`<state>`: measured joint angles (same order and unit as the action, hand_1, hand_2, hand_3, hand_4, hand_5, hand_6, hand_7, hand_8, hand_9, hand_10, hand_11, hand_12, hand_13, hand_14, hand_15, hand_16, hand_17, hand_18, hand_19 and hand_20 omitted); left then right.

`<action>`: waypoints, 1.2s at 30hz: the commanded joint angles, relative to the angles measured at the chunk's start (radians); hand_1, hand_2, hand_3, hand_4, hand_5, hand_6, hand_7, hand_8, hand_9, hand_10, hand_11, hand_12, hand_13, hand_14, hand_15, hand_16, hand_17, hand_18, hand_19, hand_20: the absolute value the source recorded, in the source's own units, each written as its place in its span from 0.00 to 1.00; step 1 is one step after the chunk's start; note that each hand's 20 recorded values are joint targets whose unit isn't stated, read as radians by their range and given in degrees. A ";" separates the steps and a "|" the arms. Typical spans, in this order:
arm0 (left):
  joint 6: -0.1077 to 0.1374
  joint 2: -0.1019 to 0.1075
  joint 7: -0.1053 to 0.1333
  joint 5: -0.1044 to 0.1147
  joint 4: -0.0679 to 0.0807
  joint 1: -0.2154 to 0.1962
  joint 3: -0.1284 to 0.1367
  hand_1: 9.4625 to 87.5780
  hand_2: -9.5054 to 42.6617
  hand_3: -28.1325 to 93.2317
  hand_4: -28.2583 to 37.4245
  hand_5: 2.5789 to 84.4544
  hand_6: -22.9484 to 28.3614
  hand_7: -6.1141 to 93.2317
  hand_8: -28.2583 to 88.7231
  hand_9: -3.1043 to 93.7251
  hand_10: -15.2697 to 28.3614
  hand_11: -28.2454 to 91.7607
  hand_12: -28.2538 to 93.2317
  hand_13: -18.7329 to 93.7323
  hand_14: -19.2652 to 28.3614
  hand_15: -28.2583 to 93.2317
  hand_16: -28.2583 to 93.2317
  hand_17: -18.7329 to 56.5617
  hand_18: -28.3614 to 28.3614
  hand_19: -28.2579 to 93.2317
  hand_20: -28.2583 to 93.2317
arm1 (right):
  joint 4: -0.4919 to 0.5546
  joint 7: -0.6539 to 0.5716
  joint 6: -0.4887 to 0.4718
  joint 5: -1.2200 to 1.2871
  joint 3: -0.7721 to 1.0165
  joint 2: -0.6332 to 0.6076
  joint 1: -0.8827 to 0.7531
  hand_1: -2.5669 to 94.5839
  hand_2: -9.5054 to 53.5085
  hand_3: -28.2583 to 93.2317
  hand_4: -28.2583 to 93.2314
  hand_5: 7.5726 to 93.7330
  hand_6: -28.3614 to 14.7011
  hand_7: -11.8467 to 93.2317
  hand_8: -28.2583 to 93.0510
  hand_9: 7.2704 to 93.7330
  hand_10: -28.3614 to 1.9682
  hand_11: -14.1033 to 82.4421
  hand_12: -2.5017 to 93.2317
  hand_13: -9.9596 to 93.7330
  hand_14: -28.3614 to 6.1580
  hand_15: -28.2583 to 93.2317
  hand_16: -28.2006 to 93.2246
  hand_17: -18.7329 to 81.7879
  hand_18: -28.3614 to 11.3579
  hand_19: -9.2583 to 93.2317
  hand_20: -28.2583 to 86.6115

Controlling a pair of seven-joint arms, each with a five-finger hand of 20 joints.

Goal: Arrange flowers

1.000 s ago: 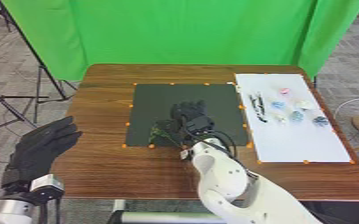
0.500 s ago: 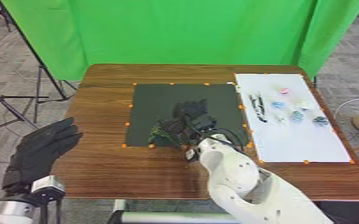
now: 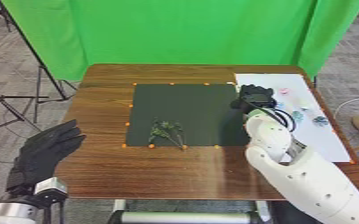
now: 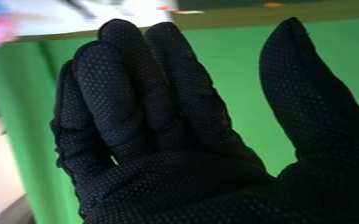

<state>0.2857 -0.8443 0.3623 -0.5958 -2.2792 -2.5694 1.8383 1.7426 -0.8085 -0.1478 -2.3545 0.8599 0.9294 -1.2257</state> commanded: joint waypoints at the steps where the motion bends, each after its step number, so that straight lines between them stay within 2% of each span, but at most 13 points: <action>1: -0.005 -0.004 -0.007 -0.008 -0.001 0.016 -0.014 0.23 0.28 0.91 0.24 0.52 0.71 0.19 0.17 0.41 0.85 0.51 0.30 0.40 0.99 0.69 0.14 0.12 0.88 0.70 0.33 | -0.048 -0.053 -0.043 -0.023 0.032 -0.025 -0.010 0.29 0.17 0.90 0.04 0.68 0.34 0.24 0.15 0.60 0.10 0.54 0.24 0.56 0.14 0.87 0.36 0.37 0.00 0.86 0.51; 3: 0.000 0.002 0.001 -0.004 -0.001 0.012 -0.018 0.23 0.28 0.91 0.24 0.52 0.71 0.19 0.17 0.41 0.85 0.51 0.30 0.40 0.99 0.69 0.14 0.12 0.88 0.70 0.33 | -0.059 -0.059 -0.035 -0.022 0.034 -0.029 -0.009 0.29 0.17 0.90 0.04 0.68 0.34 0.24 0.15 0.60 0.09 0.54 0.24 0.56 0.14 0.87 0.37 0.37 0.00 0.86 0.51; 4: -0.005 0.000 -0.002 -0.005 0.001 0.016 -0.018 0.23 0.28 0.91 0.24 0.52 0.71 0.19 0.17 0.41 0.85 0.51 0.30 0.40 0.99 0.69 0.14 0.12 0.88 0.70 0.33 | -0.064 -0.065 -0.032 -0.020 0.034 -0.032 -0.009 0.29 0.17 0.90 0.04 0.68 0.34 0.24 0.15 0.60 0.09 0.55 0.24 0.56 0.13 0.87 0.37 0.37 0.00 0.87 0.51; 5: -0.001 0.003 0.004 -0.003 0.000 0.012 -0.020 0.23 0.28 0.91 0.24 0.52 0.71 0.19 0.17 0.41 0.85 0.51 0.30 0.40 0.99 0.69 0.14 0.12 0.88 0.70 0.33 | -0.065 -0.059 -0.037 -0.029 0.039 -0.034 -0.009 0.29 0.17 0.90 0.04 0.68 0.34 0.24 0.15 0.60 0.09 0.55 0.24 0.56 0.13 0.87 0.37 0.37 0.00 0.87 0.51; 14: 0.000 0.012 0.014 0.001 0.004 0.018 -0.025 0.23 0.28 0.91 0.24 0.52 0.71 0.19 0.17 0.41 0.85 0.51 0.30 0.40 0.98 0.69 0.14 0.12 0.88 0.70 0.33 | -0.072 -0.063 -0.049 -0.027 0.047 -0.043 -0.020 0.29 0.16 0.89 0.04 0.69 0.33 0.24 0.15 0.60 0.08 0.55 0.24 0.56 0.13 0.87 0.37 0.37 0.00 0.87 0.51; 22: -0.008 0.017 0.012 -0.002 0.009 0.032 -0.033 0.23 0.28 0.91 0.24 0.52 0.71 0.19 0.17 0.41 0.85 0.51 0.30 0.40 0.99 0.69 0.14 0.12 0.88 0.70 0.33 | -0.103 -0.070 -0.070 -0.026 0.029 -0.029 -0.008 0.29 0.16 0.89 0.04 0.69 0.33 0.24 0.15 0.60 0.08 0.55 0.24 0.56 0.12 0.87 0.37 0.38 0.00 0.87 0.51; 26: -0.018 0.012 -0.005 -0.009 0.012 0.043 -0.030 0.23 0.28 0.91 0.24 0.52 0.71 0.19 0.17 0.41 0.85 0.51 0.30 0.40 0.99 0.69 0.14 0.12 0.88 0.70 0.33 | -0.117 -0.068 -0.086 -0.034 0.027 -0.017 -0.014 0.29 0.16 0.89 0.04 0.69 0.33 0.24 0.15 0.61 0.08 0.55 0.25 0.56 0.12 0.87 0.37 0.38 0.00 0.87 0.51; 31: -0.019 0.013 -0.004 -0.009 0.014 0.047 -0.033 0.23 0.28 0.91 0.24 0.52 0.71 0.19 0.17 0.41 0.85 0.51 0.30 0.40 0.99 0.69 0.14 0.12 0.88 0.70 0.33 | -0.143 -0.079 -0.094 -0.038 0.018 0.003 -0.011 0.29 0.16 0.89 0.04 0.70 0.33 0.24 0.15 0.61 0.08 0.56 0.25 0.56 0.12 0.87 0.37 0.38 0.00 0.87 0.51; 35: -0.013 0.018 0.013 -0.003 0.015 0.045 -0.039 0.23 0.28 0.91 0.24 0.52 0.71 0.19 0.17 0.41 0.85 0.51 0.30 0.40 0.99 0.69 0.14 0.12 0.88 0.70 0.33 | -0.165 -0.082 -0.087 -0.035 0.022 0.017 -0.009 0.31 0.15 0.88 0.04 0.72 0.36 0.25 0.15 0.64 0.13 0.56 0.25 0.59 0.15 0.87 0.37 0.39 0.00 0.88 0.51; 36: -0.014 0.015 0.010 -0.005 0.016 0.048 -0.039 0.23 0.28 0.91 0.24 0.52 0.71 0.19 0.17 0.41 0.85 0.51 0.30 0.40 0.99 0.69 0.14 0.12 0.88 0.70 0.33 | -0.169 -0.082 -0.078 -0.039 0.019 0.017 -0.008 0.31 0.15 0.88 0.04 0.73 0.37 0.26 0.15 0.65 0.14 0.57 0.25 0.60 0.17 0.87 0.37 0.39 0.00 0.88 0.51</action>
<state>0.2789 -0.8311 0.3656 -0.5981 -2.2672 -2.5179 1.8066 1.6140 -0.8721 -0.2272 -2.3839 0.8869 0.9245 -1.2323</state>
